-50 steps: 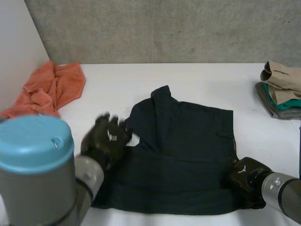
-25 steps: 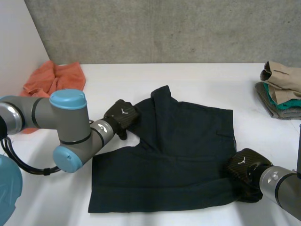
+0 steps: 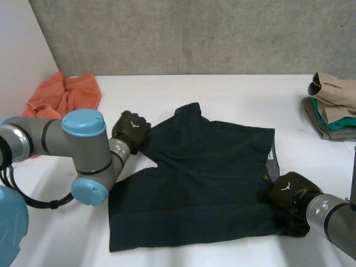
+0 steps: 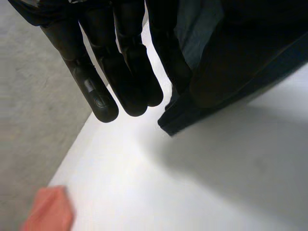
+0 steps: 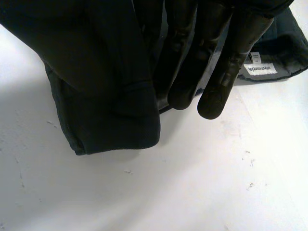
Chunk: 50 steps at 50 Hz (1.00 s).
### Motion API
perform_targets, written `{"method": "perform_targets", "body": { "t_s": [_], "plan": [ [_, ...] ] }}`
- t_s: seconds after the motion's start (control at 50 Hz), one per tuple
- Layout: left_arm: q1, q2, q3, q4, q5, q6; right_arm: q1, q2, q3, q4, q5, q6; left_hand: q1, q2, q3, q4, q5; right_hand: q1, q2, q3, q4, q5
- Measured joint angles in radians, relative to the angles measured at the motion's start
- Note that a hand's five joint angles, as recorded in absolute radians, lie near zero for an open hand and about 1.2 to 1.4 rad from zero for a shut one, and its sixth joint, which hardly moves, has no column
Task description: Fold the laundry.
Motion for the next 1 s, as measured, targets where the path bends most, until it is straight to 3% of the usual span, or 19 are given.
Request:
{"method": "perform_targets", "body": {
  "t_s": [0.08,0.16,0.48,0.52,0.54,0.58,0.6,0.66,0.84,1.0],
  "plan": [
    [-0.019,0.050,-0.064,-0.002,-0.081,0.097,0.002,0.000,0.000,-0.003,-0.001,0.008,0.000,0.000,0.000,0.000,0.000,0.000,0.000,0.000,0.000,0.000],
    [-0.045,0.065,-0.097,-0.004,-0.103,0.143,0.005,0.000,0.001,-0.003,-0.002,0.011,0.000,0.000,0.000,0.000,0.000,0.000,0.000,0.000,0.000,0.000],
    [-0.132,0.085,-0.101,-0.094,-0.226,0.148,0.001,0.001,0.003,-0.004,0.000,0.010,0.000,0.001,0.000,0.000,0.000,0.000,0.000,0.000,0.000,0.000],
    [-0.131,0.087,-0.101,-0.097,-0.227,0.147,0.002,0.001,0.003,-0.004,-0.001,0.012,-0.216,-0.230,-0.224,-0.232,-0.198,0.000,0.000,0.000,0.000,0.000],
    [-0.131,0.087,-0.101,-0.097,-0.227,0.147,0.002,0.001,0.003,-0.004,-0.001,0.012,-0.216,-0.230,-0.224,-0.232,-0.198,0.000,0.000,0.000,0.000,0.000],
    [-0.130,0.094,-0.106,-0.096,-0.225,0.142,0.002,0.000,0.003,-0.005,-0.001,0.020,-0.753,-0.705,-0.692,-0.710,-0.673,0.000,0.000,0.000,0.000,0.000],
    [-0.131,0.101,-0.108,-0.096,-0.224,0.140,0.002,0.000,0.002,-0.006,-0.002,0.025,-0.859,-0.847,-0.821,-0.843,-0.802,0.000,0.000,0.000,0.000,0.000],
    [-0.132,0.130,-0.119,-0.095,-0.224,0.132,0.002,0.000,-0.001,-0.010,-0.002,0.039,-0.900,-0.943,-0.933,-0.948,-0.907,0.000,0.000,0.000,0.000,0.000],
    [-0.132,0.460,-0.315,-0.137,-0.212,-0.055,0.003,-0.001,-0.009,-0.020,-0.002,0.082,-0.851,-0.915,-0.913,-0.923,-0.877,0.000,0.000,0.000,0.000,0.000],
    [-0.132,0.629,-0.491,-0.332,-0.149,-0.245,0.003,0.000,-0.009,-0.025,-0.001,0.083,-0.772,-0.837,-0.828,-0.838,-0.792,0.000,0.000,0.000,0.000,0.000]
  ]
}}
